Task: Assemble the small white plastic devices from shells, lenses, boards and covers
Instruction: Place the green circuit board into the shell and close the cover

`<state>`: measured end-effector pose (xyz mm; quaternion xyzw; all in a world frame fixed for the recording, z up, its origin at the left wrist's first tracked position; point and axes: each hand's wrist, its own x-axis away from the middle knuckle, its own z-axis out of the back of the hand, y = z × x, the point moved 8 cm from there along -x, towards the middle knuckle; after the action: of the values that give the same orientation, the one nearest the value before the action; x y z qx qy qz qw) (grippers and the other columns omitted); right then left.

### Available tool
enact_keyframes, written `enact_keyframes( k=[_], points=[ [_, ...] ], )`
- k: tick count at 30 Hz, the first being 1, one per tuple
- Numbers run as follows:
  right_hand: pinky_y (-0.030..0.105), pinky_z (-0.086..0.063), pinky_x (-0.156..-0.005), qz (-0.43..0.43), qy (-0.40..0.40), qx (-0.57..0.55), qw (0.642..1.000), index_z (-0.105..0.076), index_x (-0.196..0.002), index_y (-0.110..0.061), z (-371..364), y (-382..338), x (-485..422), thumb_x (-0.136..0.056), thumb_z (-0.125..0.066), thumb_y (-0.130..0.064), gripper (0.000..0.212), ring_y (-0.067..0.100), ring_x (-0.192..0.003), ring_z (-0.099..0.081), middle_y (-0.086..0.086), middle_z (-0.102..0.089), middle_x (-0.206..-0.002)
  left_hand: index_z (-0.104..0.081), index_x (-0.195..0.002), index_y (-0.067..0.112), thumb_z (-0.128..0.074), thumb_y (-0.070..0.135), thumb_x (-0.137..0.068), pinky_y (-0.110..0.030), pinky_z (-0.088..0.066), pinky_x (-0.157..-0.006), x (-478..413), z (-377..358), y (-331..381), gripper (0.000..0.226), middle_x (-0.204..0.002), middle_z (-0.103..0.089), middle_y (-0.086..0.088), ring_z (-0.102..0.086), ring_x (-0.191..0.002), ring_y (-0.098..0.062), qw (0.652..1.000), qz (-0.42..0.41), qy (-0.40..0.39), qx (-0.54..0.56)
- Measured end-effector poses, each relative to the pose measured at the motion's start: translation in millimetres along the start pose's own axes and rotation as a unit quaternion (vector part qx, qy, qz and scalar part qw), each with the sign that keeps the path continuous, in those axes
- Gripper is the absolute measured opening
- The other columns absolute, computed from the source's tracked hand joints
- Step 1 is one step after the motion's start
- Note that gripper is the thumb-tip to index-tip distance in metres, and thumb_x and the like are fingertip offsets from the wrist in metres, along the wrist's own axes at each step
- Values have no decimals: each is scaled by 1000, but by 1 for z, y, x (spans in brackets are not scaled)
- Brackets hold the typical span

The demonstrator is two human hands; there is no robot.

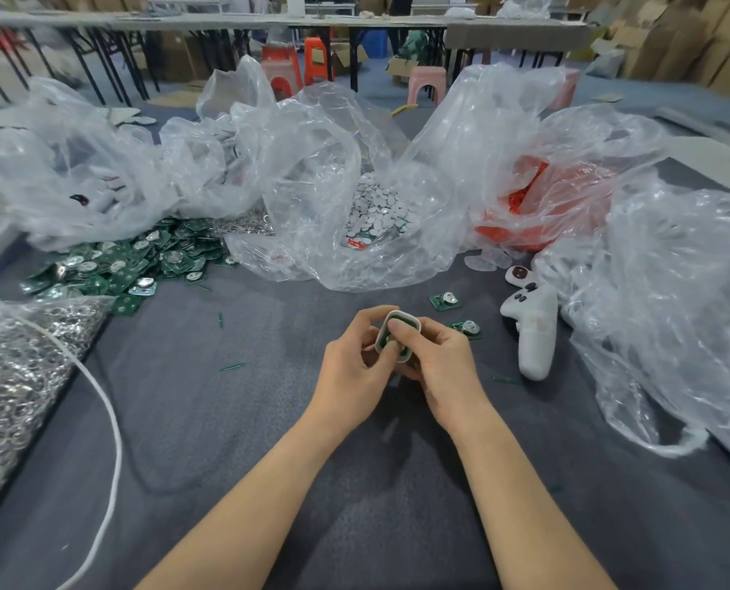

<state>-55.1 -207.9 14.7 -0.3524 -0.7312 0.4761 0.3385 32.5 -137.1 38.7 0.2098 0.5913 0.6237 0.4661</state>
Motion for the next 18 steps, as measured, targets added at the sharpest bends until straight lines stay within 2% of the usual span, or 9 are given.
enact_keyframes(
  k=[2,3,5,6,8,10,13,15,18],
  points=[
    [22,-53,-62,76,39,111,990,-67,-101,-19,-1,-5,-1,-83,-72,-12,20,14,-78,-68,5,-70,-87,-57,-115,29,-59,4,-91,-16,-52,-68,1,13,-4,35,-84,-70,6,-68,-73,-8,999,16,15,-38],
    [19,-52,-67,132,52,198,970,-65,-103,-23,-4,-11,0,-82,-72,-12,25,10,-79,-66,2,-67,-89,-55,-112,33,-60,6,-90,-15,-50,-66,2,22,-6,35,-78,-70,6,-68,-69,-8,998,29,21,-60],
    [13,-48,-75,223,24,324,919,-65,-104,-26,-22,-15,6,-82,-72,-9,29,4,-82,-61,-1,-63,-95,-53,-104,33,-63,11,-88,-14,-47,-65,6,39,-12,29,-72,-70,4,-66,-67,-7,991,52,29,-116],
    [14,-47,-78,241,-7,356,903,-66,-104,-24,-33,-12,8,-82,-71,-7,28,4,-84,-60,-2,-62,-97,-53,-102,30,-64,13,-87,-13,-45,-65,8,49,-13,25,-73,-70,4,-64,-69,-5,986,57,32,-152],
    [22,-47,-83,251,-41,410,876,-67,-105,-20,-43,-3,8,-82,-71,-8,26,10,-89,-59,-2,-62,-98,-58,-101,25,-63,15,-87,-13,-39,-64,9,59,-15,19,-76,-67,7,-58,-69,-1,975,60,16,-212],
    [22,-40,-83,252,-45,467,846,-68,-105,-19,-49,4,5,-84,-71,-17,21,16,-96,-54,-3,-61,-100,-64,-102,21,-60,14,-87,-12,-32,-67,6,64,-16,17,-84,-60,8,-50,-76,-2,957,54,-8,-285],
    [24,-39,-88,267,-54,509,817,-63,-119,-20,-58,4,3,-84,-71,-25,36,18,-104,-49,-2,-56,-113,-68,-100,18,-60,15,-87,-15,-29,-69,-2,69,-21,16,-86,-50,7,-47,-83,-10,939,90,-26,-332],
    [29,-42,-91,334,-82,511,788,-60,-124,-19,-69,-4,12,-82,-72,-19,44,19,-106,-47,1,-53,-119,-68,-100,14,-63,16,-86,-19,-34,-72,-8,72,-23,15,-84,-51,7,-46,-87,-11,930,107,-49,-349],
    [34,-48,-82,431,-105,543,713,-67,-108,-18,-82,-9,29,-78,-74,-19,31,22,-99,-53,-1,-60,-107,-66,-108,16,-64,21,-88,-14,-34,-73,-17,84,-22,20,-94,-61,4,-54,-95,-12,917,140,-105,-359]
  ],
)
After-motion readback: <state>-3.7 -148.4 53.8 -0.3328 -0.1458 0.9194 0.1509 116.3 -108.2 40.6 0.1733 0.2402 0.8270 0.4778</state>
